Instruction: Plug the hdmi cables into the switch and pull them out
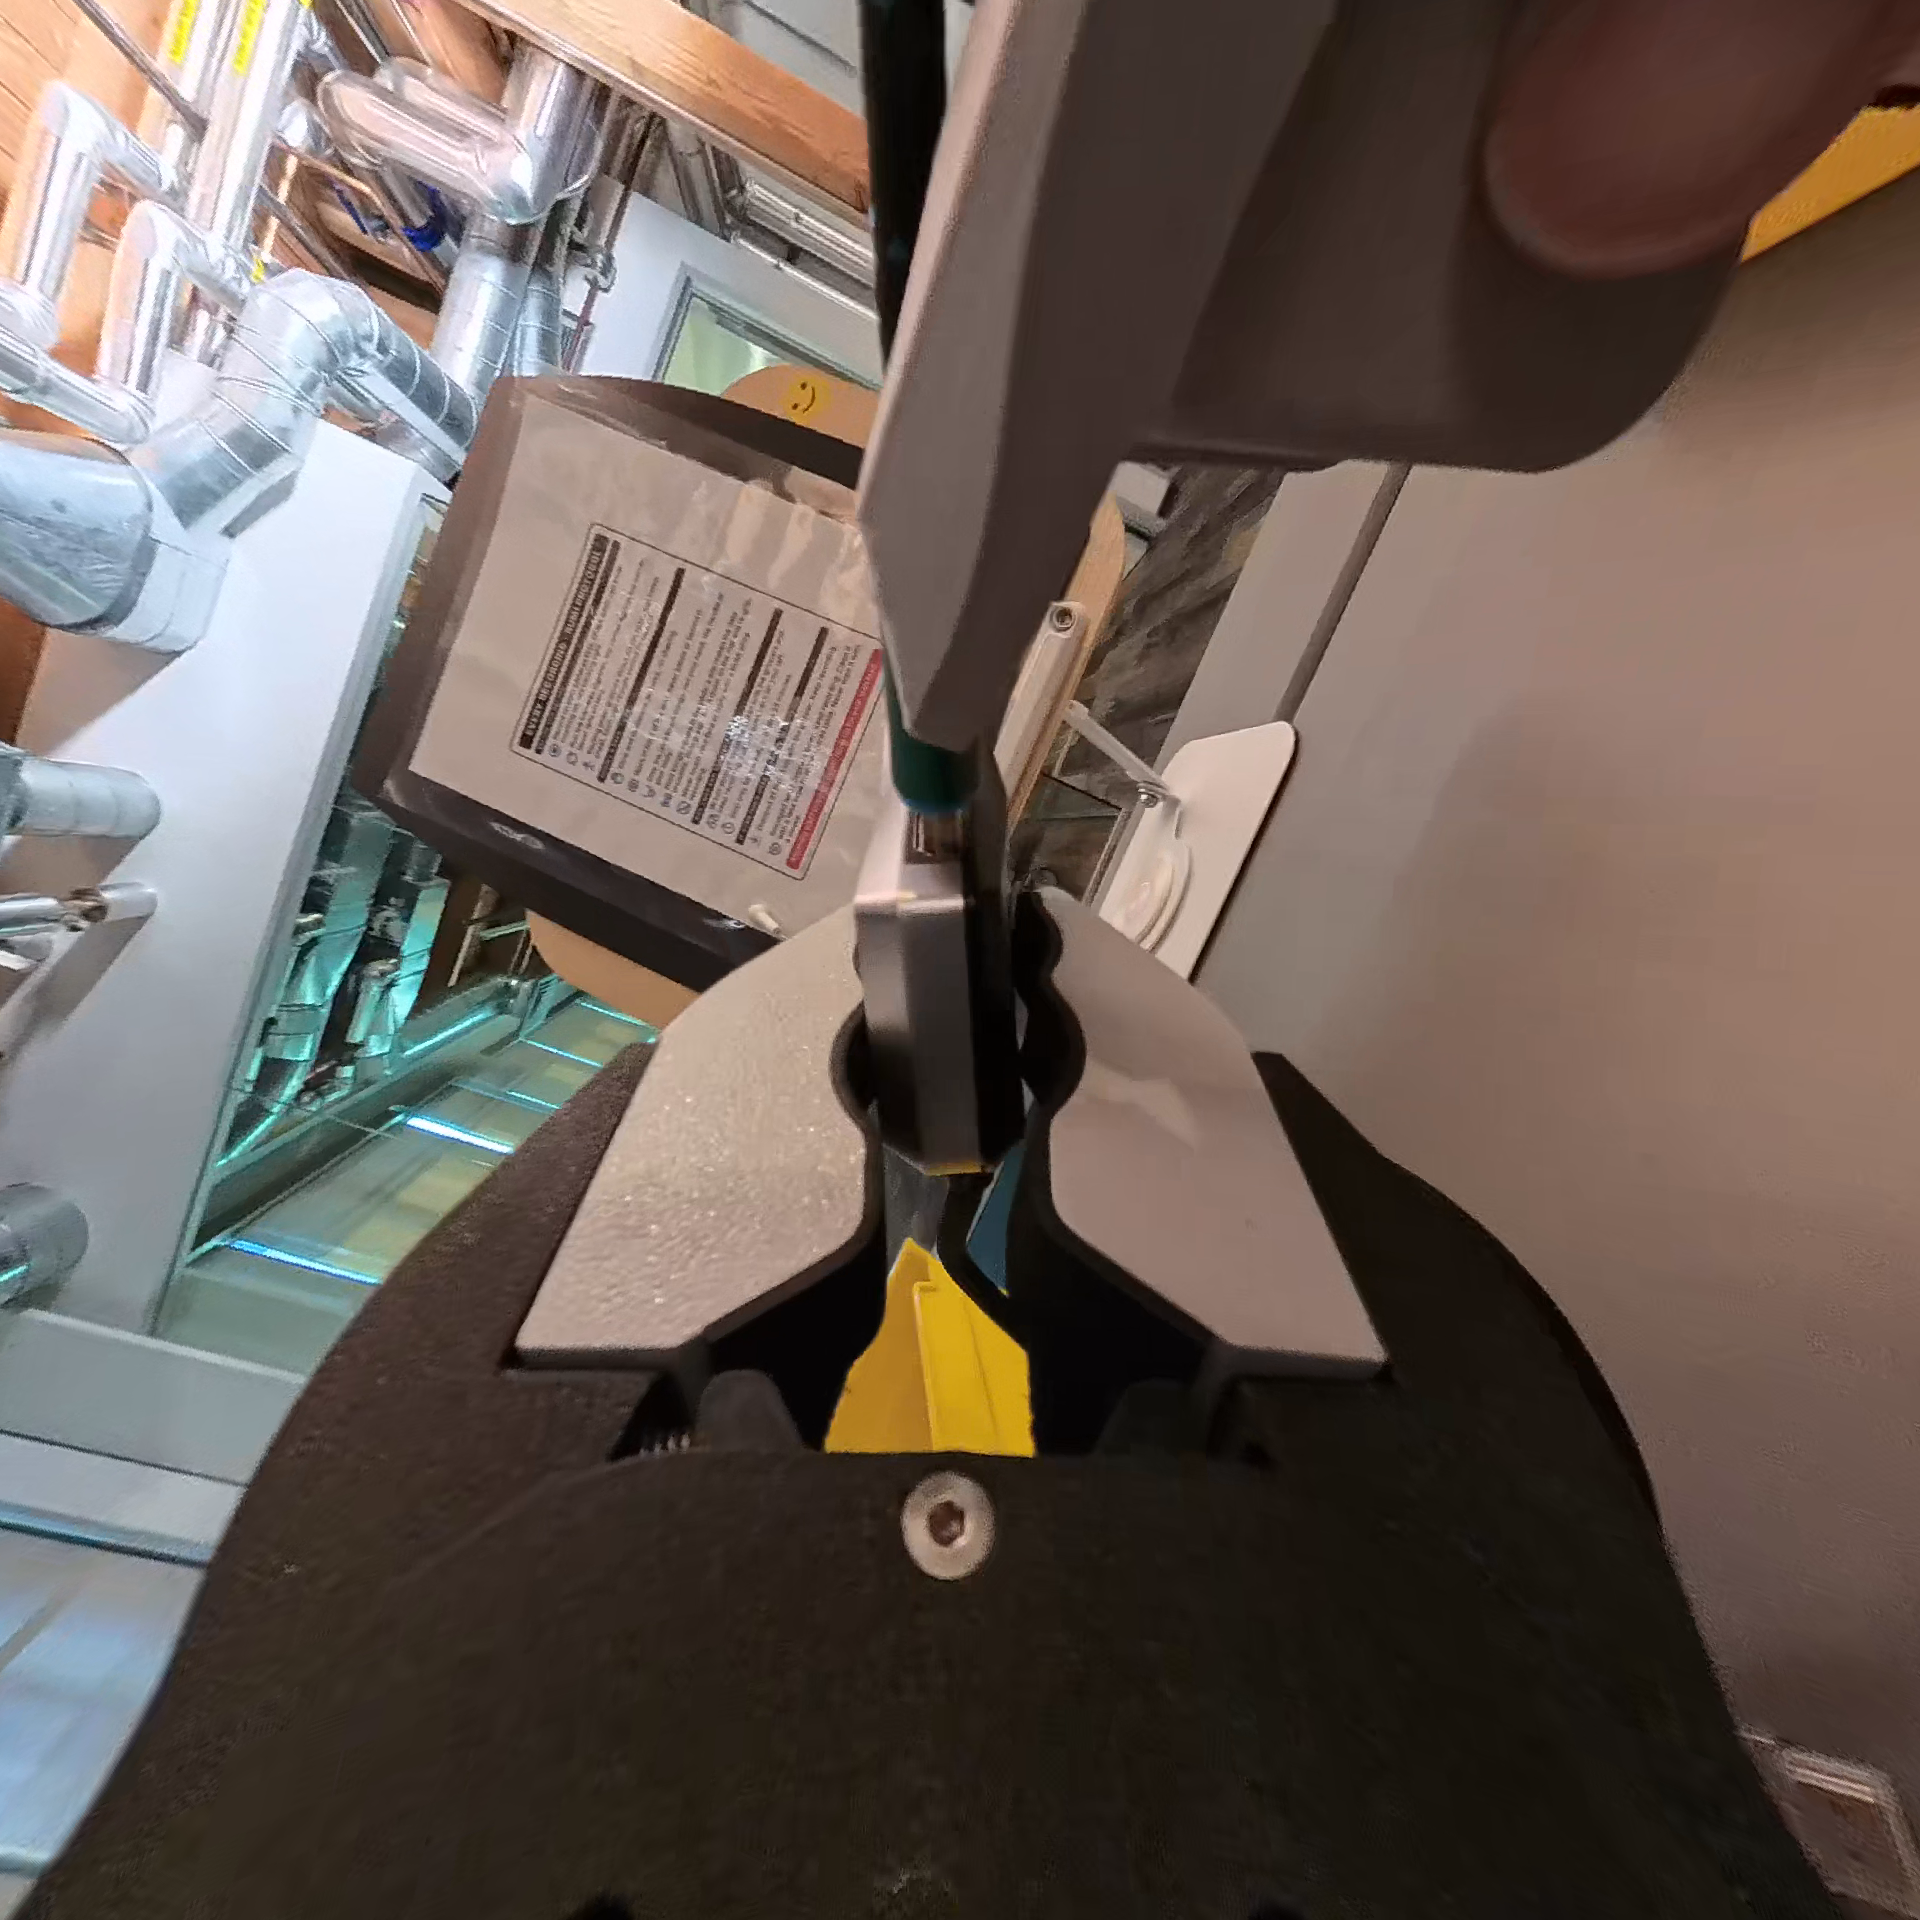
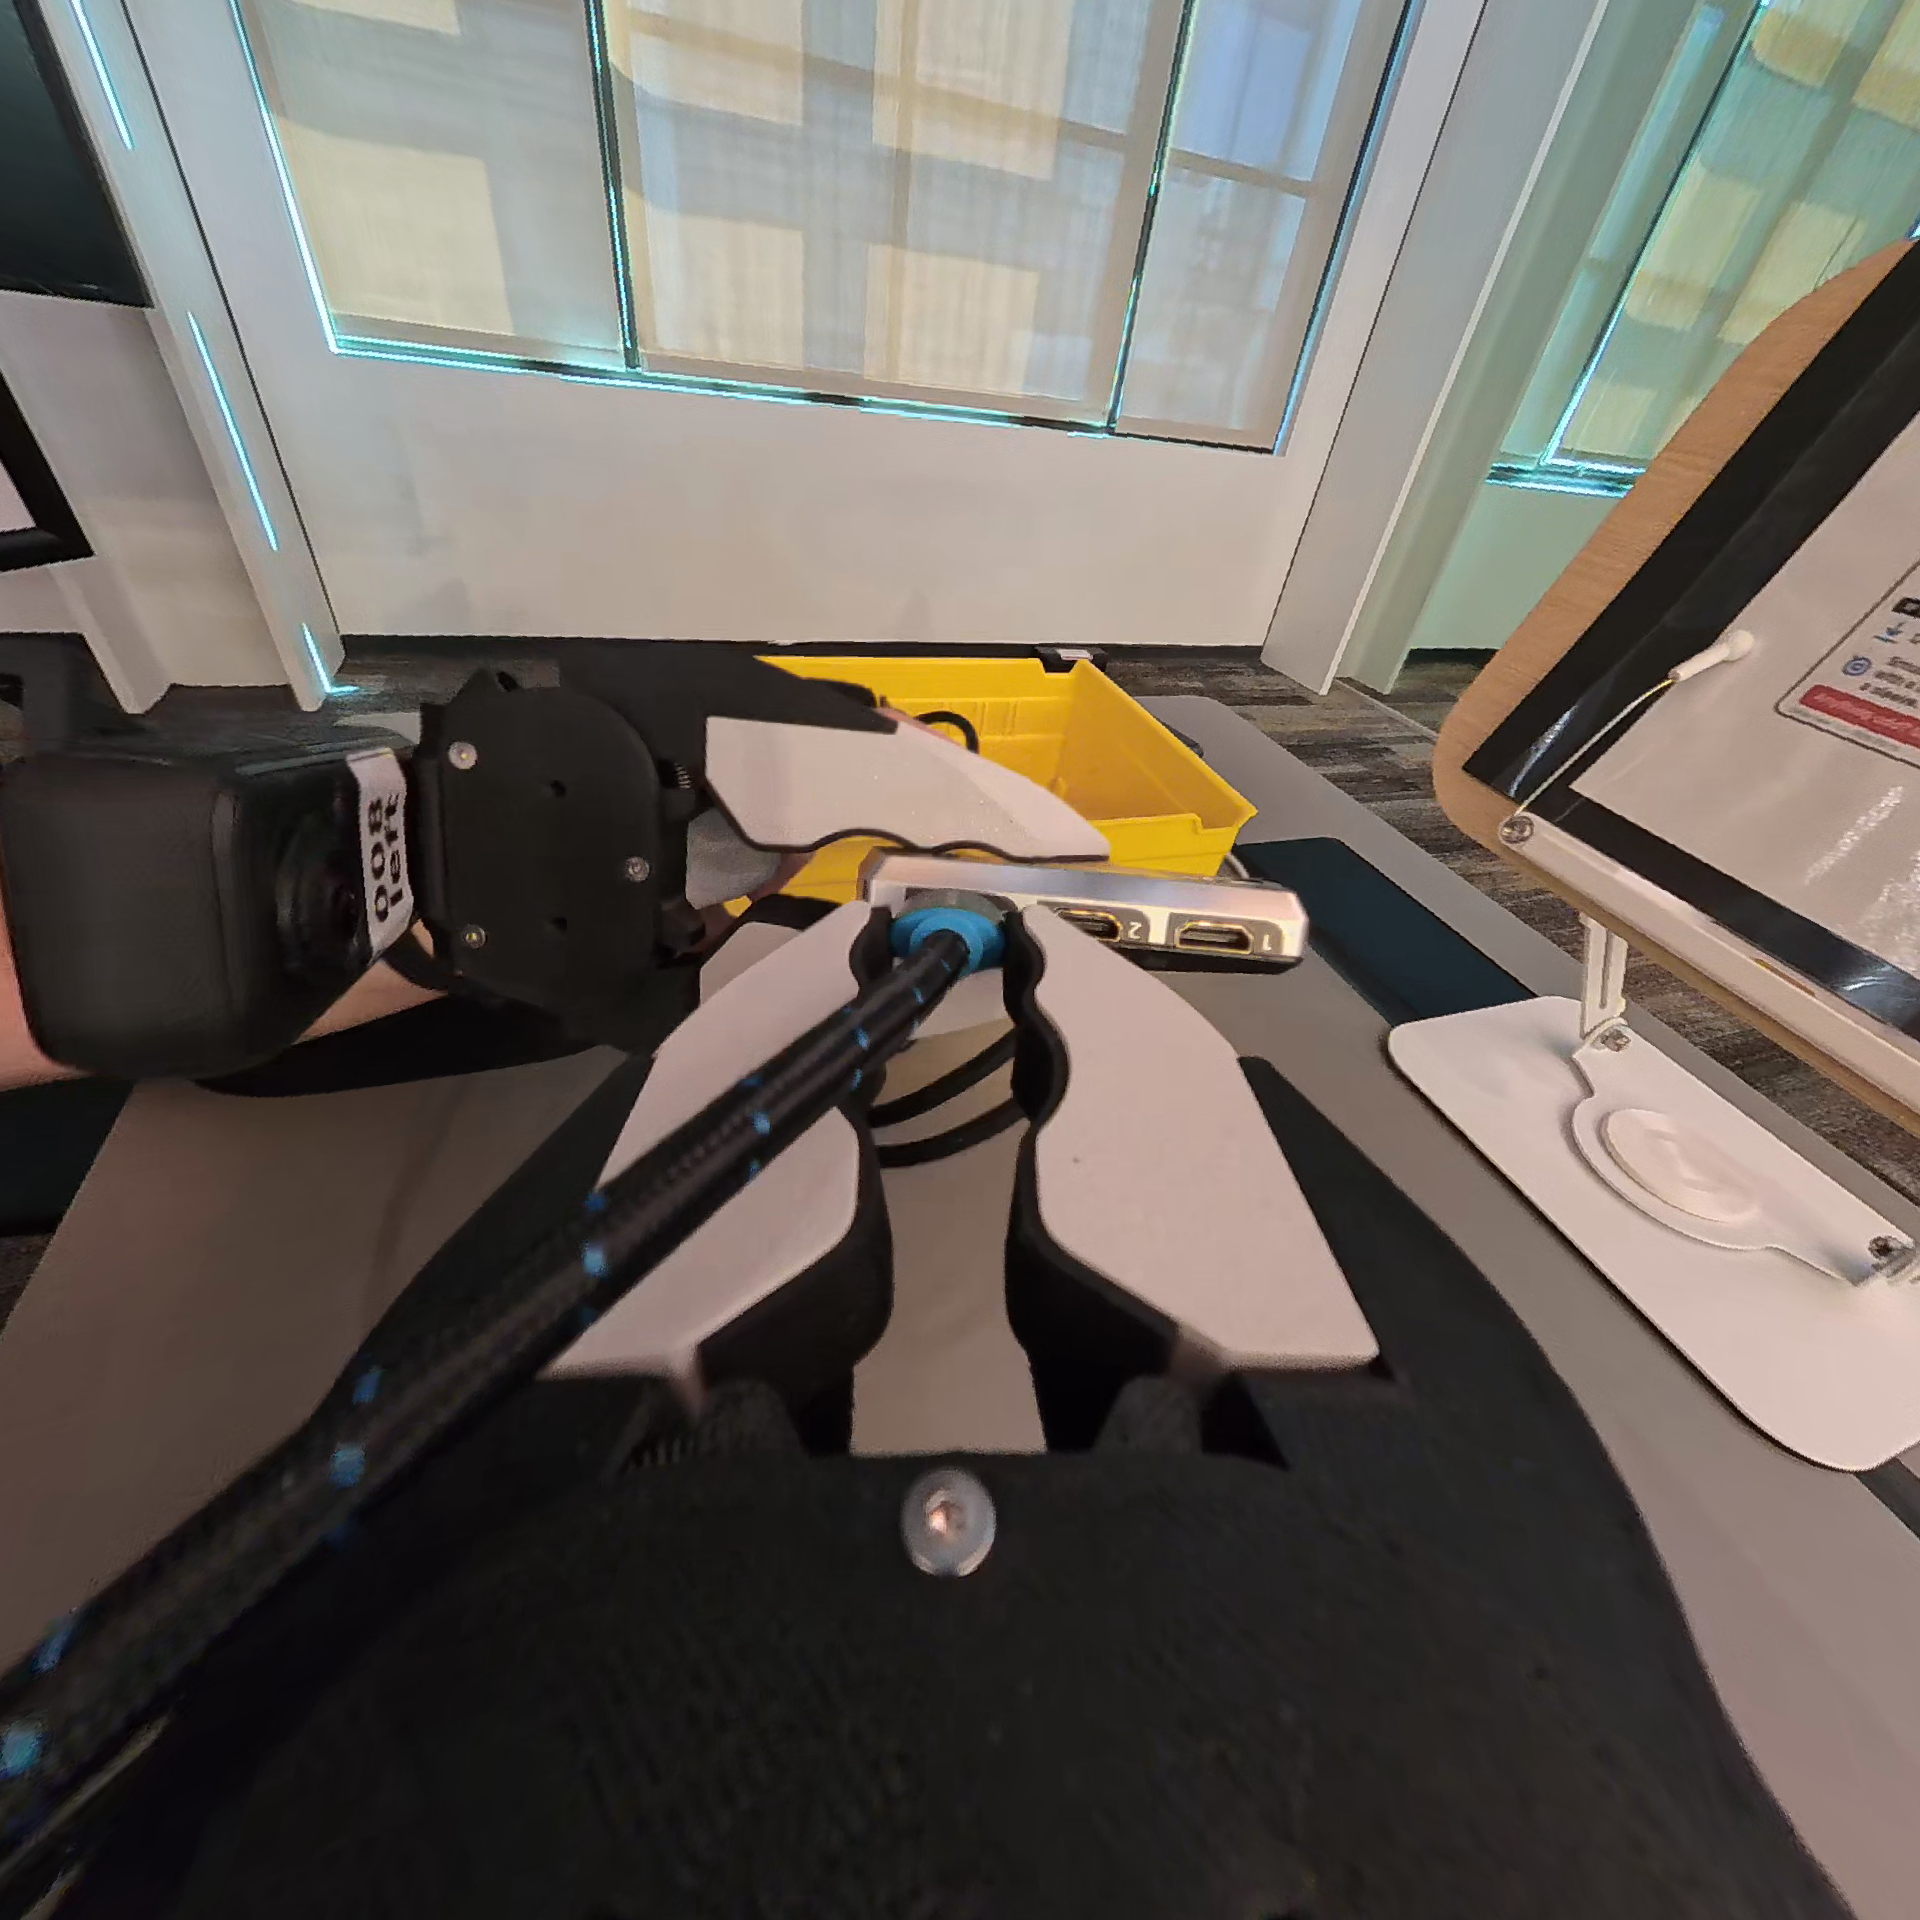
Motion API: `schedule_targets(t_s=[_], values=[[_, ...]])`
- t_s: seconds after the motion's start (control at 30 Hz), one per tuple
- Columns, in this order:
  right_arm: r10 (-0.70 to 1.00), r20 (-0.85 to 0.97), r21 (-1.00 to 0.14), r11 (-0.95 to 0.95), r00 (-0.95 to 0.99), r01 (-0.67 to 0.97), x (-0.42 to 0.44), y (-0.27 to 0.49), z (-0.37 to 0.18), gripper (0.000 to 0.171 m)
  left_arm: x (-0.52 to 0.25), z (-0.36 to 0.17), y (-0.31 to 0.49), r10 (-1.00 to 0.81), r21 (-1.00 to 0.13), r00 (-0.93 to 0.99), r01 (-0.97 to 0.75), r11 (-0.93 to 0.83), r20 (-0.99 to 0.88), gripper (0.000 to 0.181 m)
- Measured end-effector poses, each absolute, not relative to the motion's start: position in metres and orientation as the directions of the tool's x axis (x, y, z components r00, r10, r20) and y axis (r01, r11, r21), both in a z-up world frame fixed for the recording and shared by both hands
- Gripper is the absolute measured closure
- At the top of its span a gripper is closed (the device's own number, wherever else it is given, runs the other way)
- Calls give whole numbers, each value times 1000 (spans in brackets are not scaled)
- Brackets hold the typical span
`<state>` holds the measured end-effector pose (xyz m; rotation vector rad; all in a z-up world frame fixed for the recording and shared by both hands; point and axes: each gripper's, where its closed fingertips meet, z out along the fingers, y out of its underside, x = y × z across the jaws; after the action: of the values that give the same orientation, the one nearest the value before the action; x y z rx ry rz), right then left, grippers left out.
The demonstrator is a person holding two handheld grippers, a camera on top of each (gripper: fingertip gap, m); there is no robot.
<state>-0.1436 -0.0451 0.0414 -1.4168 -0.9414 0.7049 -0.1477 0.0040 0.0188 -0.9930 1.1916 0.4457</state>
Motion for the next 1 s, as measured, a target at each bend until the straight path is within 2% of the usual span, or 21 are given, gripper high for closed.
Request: schedule_targets(t_s=[0.3, 1.0], values=[[865, 143, -988, 97, 480, 120, -145, -51, 46, 149, -151, 28, -1, -146, -357, 331, -775, 522, -932, 160], [845, 167, -984, 107, 509, 144, -148, -49, 41, 149, -150, 25, 0, -154, -366, 335, -797, 481, -930, 161]])
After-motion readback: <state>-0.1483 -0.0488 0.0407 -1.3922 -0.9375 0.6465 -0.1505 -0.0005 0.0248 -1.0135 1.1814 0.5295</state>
